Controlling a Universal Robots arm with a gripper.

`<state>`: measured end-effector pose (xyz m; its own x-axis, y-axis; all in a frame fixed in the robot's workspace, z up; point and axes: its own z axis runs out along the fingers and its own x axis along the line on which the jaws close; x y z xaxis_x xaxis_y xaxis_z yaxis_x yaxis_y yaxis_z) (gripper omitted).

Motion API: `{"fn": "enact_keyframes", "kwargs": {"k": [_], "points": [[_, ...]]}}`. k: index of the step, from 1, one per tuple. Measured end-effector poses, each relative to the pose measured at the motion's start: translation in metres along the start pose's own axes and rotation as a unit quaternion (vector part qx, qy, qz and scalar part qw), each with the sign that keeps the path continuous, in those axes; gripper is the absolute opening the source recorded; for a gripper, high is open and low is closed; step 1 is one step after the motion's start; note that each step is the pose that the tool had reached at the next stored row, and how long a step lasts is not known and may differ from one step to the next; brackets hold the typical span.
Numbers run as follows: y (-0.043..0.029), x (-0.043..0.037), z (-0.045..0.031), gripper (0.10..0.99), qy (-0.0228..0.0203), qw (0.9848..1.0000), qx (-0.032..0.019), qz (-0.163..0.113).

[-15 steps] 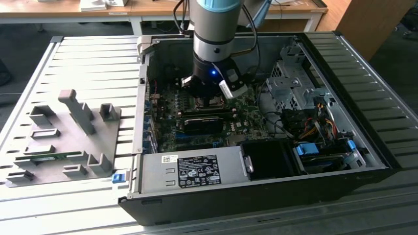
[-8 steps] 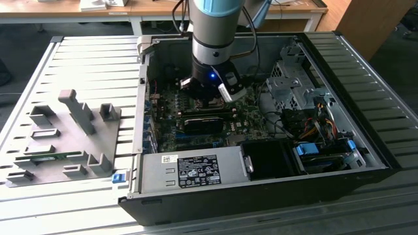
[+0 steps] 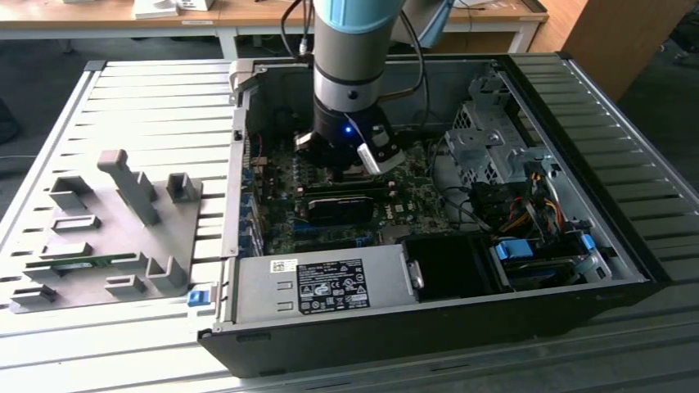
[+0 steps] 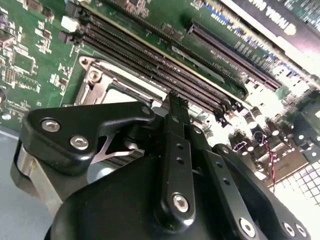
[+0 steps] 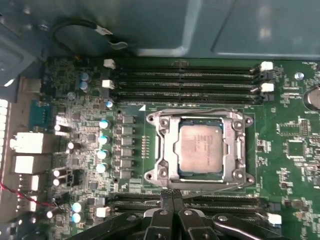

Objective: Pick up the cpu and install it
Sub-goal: 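Install the second cpu locking lever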

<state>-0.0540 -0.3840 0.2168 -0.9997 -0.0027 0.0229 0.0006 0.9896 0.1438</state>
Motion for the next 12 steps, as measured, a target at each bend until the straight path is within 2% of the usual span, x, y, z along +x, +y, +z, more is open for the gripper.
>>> {"fn": "enact_keyframes", "kwargs": {"k": [2, 6, 12], "points": [[-0.0012, 0.0004, 0.0004, 0.106, 0.0000, 1.0000, -0.0086, 0.000], [-0.0073, 0.0008, -0.0002, 0.106, 0.0000, 0.9998, -0.0195, 0.000], [-0.0114, 0.0015, 0.0014, 0.106, 0.0000, 0.9997, -0.0257, -0.001]]}}
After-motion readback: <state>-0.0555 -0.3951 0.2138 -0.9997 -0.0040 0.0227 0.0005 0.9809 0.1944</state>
